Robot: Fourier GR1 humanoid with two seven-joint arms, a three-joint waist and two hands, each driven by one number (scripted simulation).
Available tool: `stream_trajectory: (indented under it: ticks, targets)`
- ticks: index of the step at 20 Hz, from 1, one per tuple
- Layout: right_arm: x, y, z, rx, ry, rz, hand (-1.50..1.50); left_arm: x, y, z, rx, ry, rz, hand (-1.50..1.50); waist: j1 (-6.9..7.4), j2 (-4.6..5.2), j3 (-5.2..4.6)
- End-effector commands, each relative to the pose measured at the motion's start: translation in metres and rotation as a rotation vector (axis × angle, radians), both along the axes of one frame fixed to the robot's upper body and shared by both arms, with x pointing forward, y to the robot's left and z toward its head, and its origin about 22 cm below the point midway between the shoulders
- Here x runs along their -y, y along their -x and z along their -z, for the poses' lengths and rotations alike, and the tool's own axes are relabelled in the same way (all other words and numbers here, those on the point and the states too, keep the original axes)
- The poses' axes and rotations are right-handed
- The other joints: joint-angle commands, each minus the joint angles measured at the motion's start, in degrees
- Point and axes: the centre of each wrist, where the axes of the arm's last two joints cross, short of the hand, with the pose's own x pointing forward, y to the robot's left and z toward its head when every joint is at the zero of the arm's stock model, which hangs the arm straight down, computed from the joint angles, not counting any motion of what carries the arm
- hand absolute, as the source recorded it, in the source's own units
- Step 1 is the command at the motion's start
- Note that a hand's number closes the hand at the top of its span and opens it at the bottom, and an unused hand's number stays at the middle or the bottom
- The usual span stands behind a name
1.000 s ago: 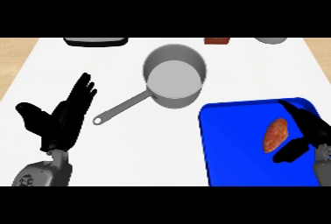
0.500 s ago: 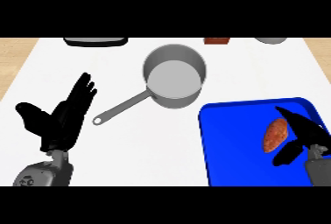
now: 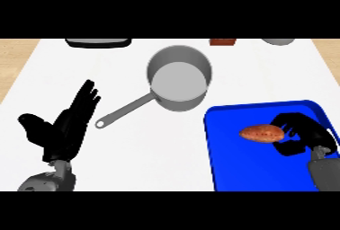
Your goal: Pick the sweet potato from the tray and place it in the pot
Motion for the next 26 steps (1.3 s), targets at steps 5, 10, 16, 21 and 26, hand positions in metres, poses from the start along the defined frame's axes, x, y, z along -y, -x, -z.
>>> stream_trajectory:
  ticks: [5, 10, 16, 21, 26]
  targets:
    - [-0.015, -0.004, -0.018, 0.041, 0.001, -0.020, 1.50, 0.010, -0.020, -0.016, 0.010, 0.010, -0.006, 0.00, -0.24, -0.05, -0.01]
    - [-0.104, 0.004, 0.021, 0.024, -0.060, 0.439, 1.50, 0.000, -0.007, -0.004, -0.004, -0.003, -0.015, 0.00, -1.45, -0.88, -0.48]
    - [-0.124, 0.007, 0.022, 0.056, 0.059, 0.740, 1.50, 0.000, -0.005, -0.002, -0.021, -0.002, -0.020, 0.00, -0.34, -1.23, -0.86]
    - [-0.149, -0.001, -0.005, 0.208, 0.182, 0.853, 1.50, 0.001, -0.007, -0.004, -0.015, -0.017, -0.009, 0.00, 0.32, -1.74, -1.04]
    - [-0.178, -0.006, -0.044, 0.403, 0.249, 0.830, 1.50, 0.003, -0.007, -0.001, -0.030, -0.018, 0.008, 0.00, 0.88, -2.16, -1.01]
